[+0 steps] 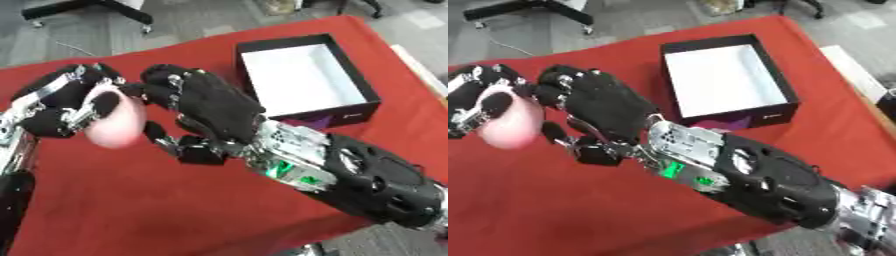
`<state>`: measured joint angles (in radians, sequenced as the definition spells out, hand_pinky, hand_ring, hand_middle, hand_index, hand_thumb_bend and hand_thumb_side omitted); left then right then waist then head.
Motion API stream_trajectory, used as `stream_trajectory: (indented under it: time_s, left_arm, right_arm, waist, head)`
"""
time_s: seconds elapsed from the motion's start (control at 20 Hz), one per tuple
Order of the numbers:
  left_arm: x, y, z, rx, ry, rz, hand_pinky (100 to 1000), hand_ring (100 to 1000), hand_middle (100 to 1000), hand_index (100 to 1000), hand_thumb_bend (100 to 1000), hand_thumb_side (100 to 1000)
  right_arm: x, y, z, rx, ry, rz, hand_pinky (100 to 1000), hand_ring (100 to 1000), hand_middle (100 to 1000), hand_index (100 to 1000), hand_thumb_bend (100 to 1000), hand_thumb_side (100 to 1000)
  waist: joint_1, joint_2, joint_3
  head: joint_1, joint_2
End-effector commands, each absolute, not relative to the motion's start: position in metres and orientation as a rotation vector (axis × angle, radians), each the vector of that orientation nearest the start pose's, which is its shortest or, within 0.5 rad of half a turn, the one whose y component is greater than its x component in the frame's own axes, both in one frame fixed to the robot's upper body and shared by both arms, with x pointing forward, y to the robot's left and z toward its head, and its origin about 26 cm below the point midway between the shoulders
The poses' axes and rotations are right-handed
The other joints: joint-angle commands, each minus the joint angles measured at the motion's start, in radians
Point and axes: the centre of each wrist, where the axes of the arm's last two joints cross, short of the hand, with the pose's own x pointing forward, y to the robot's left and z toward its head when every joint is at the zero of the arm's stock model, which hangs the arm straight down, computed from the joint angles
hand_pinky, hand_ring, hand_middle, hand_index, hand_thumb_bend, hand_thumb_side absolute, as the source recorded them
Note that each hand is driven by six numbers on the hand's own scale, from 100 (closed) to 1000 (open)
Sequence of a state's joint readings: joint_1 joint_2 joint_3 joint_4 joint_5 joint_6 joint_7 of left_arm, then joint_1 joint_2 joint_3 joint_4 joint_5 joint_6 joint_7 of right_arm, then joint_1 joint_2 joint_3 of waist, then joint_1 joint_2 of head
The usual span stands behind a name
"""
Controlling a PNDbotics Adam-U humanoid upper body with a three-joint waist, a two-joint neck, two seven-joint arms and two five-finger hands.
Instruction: Pick up the objects with one hand, pass them to the other hand, and then place them into the box on the other side of the table.
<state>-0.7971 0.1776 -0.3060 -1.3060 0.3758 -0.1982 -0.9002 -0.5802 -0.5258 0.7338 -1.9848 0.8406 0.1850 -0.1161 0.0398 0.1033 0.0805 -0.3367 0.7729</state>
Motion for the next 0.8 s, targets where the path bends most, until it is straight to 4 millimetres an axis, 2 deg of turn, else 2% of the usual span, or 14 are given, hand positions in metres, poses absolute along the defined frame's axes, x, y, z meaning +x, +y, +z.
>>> stream_trajectory:
  time_s: [0.05, 0.45, 0.8]
  left_arm:
    - [0.421, 0.121, 0.19, -1.012, -1.886, -1.375, 572, 404, 298, 388, 100, 408]
    - [0.417, 0.114, 0.196, -1.088, -1.863, -1.337, 571, 405, 299, 388, 100, 431]
    - [0.414, 0.109, 0.2, -1.123, -1.845, -1.331, 576, 405, 300, 388, 100, 433]
  right_arm:
    - [0.267, -0.117, 0.183, 0.993, 2.808, -1.699, 411, 822, 570, 870, 100, 120]
    - [0.265, -0.117, 0.181, 1.017, 2.792, -1.696, 408, 805, 560, 852, 100, 100]
    - [0.264, -0.116, 0.178, 1.101, 2.856, -1.536, 296, 736, 509, 742, 100, 100]
  waist:
    - [-0.004, -0.01, 0.001]
    - [-0.004, -0.01, 0.002]
    - [-0.004, -0.012, 0.003]
  head:
    - [-0.004, -0.003]
    - [-0.014, -0.003]
    - [-0.019, -0.003]
